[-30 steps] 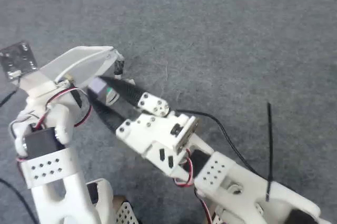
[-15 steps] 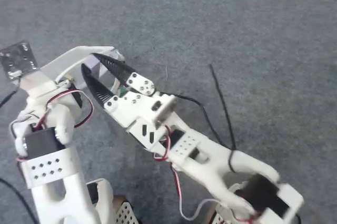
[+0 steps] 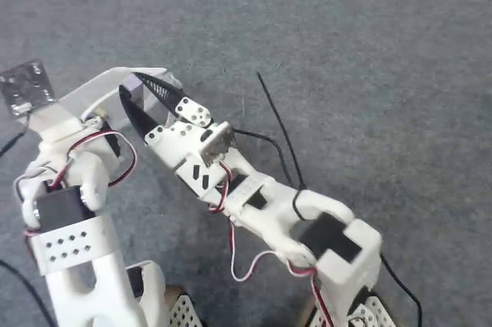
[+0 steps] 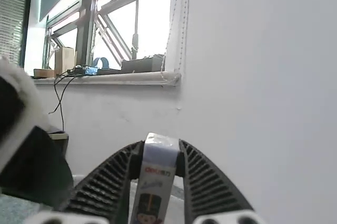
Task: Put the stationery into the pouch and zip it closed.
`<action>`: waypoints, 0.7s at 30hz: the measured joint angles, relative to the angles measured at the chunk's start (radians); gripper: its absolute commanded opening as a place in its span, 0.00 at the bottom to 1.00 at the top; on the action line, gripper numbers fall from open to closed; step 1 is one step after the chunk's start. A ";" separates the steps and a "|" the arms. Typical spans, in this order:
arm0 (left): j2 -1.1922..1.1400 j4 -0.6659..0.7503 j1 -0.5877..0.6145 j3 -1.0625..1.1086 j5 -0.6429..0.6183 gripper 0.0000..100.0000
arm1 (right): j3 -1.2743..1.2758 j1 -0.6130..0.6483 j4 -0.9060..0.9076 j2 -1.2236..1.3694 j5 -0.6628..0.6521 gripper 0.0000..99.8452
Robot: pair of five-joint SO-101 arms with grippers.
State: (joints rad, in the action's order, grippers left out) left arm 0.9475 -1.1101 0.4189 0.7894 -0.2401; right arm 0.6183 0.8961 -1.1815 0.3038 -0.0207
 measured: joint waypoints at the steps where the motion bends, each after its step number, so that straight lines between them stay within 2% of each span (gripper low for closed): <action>1: 0.000 0.000 0.000 0.000 0.000 0.01 | -0.021 -0.002 0.000 0.031 0.000 0.01; 17: -0.002 0.000 0.000 0.000 -0.005 0.01 | -0.233 -0.002 -0.009 0.249 -0.012 0.01; 21: -0.002 0.000 0.000 0.000 -0.005 0.01 | -0.235 0.005 -0.009 0.255 -0.097 0.12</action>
State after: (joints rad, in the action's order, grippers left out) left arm 0.9459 -1.1101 0.4189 0.7894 -0.2447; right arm 0.3836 0.9007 -1.1907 0.5585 -0.1174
